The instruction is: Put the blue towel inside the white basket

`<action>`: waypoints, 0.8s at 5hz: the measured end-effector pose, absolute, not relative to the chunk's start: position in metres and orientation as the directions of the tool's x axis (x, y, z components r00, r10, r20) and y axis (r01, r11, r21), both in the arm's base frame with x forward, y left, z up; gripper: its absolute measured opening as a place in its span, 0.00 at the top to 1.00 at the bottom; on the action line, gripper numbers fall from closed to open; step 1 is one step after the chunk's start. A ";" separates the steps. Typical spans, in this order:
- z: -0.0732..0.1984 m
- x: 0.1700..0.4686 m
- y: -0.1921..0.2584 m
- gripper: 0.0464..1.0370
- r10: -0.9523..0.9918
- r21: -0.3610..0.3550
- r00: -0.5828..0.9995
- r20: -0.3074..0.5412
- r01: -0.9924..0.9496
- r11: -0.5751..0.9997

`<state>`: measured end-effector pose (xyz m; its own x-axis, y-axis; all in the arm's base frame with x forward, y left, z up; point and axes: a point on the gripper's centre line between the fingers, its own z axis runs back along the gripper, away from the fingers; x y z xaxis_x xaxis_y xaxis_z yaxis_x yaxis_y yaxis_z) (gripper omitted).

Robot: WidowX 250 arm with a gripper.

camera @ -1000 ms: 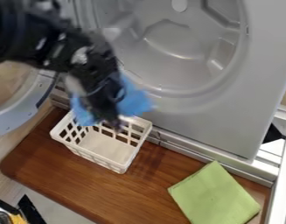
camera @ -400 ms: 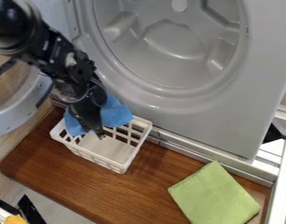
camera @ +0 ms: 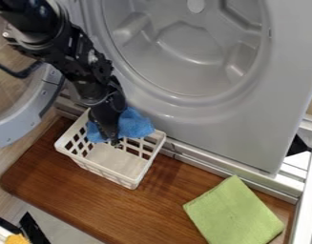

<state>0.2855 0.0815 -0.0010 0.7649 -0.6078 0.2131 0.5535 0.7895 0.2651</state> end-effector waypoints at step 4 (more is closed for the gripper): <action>-0.015 0.280 0.072 0.41 -0.593 0.188 0.776 0.214 0.563 0.805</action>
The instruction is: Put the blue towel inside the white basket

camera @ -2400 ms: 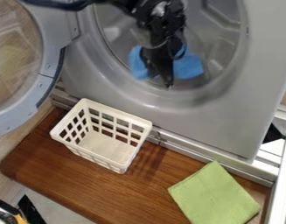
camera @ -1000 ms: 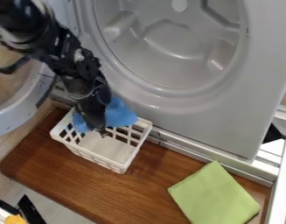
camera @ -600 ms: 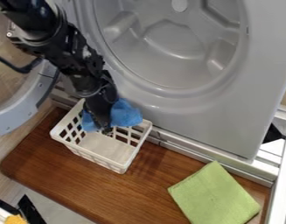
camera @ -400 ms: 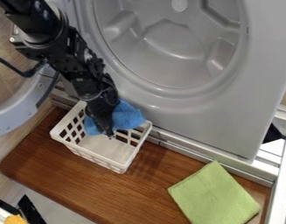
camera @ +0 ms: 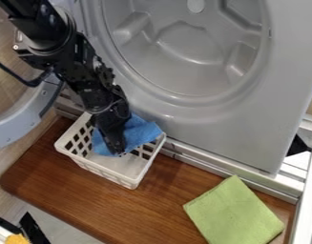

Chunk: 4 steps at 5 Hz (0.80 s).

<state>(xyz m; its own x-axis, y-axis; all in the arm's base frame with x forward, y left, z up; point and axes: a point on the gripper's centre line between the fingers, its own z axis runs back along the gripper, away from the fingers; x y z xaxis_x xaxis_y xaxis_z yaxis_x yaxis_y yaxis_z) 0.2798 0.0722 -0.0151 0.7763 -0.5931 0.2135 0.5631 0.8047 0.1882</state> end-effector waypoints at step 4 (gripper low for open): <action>0.021 0.282 0.064 0.04 -0.594 0.213 0.766 0.244 0.556 0.804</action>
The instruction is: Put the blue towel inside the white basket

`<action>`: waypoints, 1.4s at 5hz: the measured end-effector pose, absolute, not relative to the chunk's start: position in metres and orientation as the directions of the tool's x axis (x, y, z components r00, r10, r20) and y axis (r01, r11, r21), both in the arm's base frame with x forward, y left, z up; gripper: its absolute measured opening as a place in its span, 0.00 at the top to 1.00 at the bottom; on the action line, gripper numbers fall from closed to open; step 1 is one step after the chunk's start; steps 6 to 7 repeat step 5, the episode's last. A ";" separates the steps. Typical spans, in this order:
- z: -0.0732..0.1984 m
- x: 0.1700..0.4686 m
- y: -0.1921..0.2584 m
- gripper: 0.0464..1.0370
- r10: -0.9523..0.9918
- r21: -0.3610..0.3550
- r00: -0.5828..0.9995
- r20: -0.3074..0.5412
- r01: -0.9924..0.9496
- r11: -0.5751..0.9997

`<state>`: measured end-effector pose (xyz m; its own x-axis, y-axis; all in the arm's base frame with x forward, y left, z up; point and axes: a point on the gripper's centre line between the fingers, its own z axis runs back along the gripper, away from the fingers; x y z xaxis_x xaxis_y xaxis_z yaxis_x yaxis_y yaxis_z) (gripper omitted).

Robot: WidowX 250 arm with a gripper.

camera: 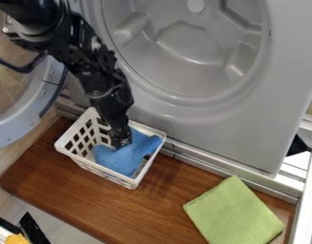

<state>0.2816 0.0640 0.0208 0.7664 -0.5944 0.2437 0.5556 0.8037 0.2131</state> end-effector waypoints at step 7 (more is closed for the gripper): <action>0.050 0.283 0.054 0.04 -0.592 0.204 0.742 0.314 0.556 0.806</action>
